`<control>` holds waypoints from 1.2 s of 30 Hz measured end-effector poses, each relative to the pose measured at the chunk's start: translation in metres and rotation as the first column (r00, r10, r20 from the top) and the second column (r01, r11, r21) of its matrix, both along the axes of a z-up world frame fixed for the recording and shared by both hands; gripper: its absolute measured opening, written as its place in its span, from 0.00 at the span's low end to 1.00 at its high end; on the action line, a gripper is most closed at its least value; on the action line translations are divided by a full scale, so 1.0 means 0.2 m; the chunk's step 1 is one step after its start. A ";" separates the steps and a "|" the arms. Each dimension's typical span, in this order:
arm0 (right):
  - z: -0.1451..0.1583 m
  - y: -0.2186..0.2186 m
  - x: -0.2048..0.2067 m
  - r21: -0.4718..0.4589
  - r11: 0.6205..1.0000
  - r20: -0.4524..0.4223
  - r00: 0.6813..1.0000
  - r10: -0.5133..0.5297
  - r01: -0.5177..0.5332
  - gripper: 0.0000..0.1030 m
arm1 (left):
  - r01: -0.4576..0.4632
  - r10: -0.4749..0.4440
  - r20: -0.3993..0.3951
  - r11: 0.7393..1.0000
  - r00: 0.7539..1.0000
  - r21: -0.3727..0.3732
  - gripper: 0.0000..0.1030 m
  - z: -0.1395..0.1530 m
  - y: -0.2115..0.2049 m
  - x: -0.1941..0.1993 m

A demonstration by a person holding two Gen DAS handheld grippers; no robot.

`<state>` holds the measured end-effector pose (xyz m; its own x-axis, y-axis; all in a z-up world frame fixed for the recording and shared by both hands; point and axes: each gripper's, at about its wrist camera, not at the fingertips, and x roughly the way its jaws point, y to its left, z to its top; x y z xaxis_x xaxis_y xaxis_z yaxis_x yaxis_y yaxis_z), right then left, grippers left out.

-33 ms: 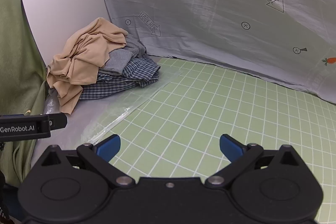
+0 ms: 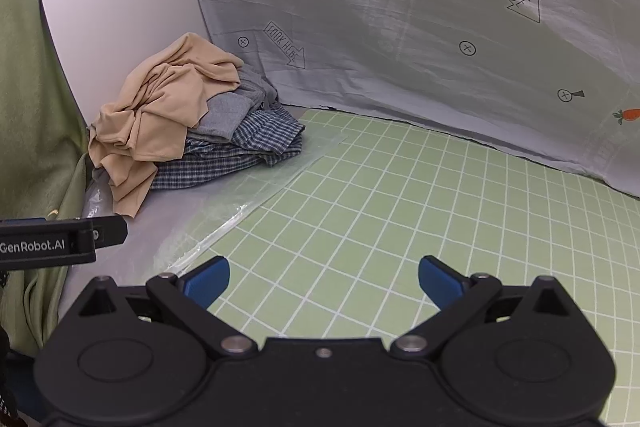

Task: Fold clothes

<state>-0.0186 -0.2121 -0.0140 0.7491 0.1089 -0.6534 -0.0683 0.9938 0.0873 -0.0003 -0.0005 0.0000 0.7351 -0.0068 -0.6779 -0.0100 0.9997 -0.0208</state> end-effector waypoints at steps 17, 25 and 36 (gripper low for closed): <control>0.00 -0.01 0.00 0.014 1.000 -0.011 1.000 -0.008 0.008 0.99 | 0.001 -0.001 -0.013 1.000 1.000 0.006 1.00 0.01 -0.01 0.00; -0.01 -0.02 -0.01 0.012 1.000 -0.011 1.000 -0.009 0.009 0.99 | 0.001 -0.001 -0.016 1.000 1.000 0.007 1.00 0.00 -0.02 0.01; -0.01 -0.02 -0.01 0.012 1.000 -0.016 1.000 -0.015 0.015 0.99 | 0.006 -0.006 -0.017 1.000 1.000 0.015 1.00 -0.02 -0.04 0.00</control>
<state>-0.0198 -0.2159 -0.0159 0.7403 0.1055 -0.6639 -0.0519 0.9936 0.1001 -0.0008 -0.0089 -0.0038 0.7233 -0.0008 -0.6905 -0.0039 1.0000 -0.0052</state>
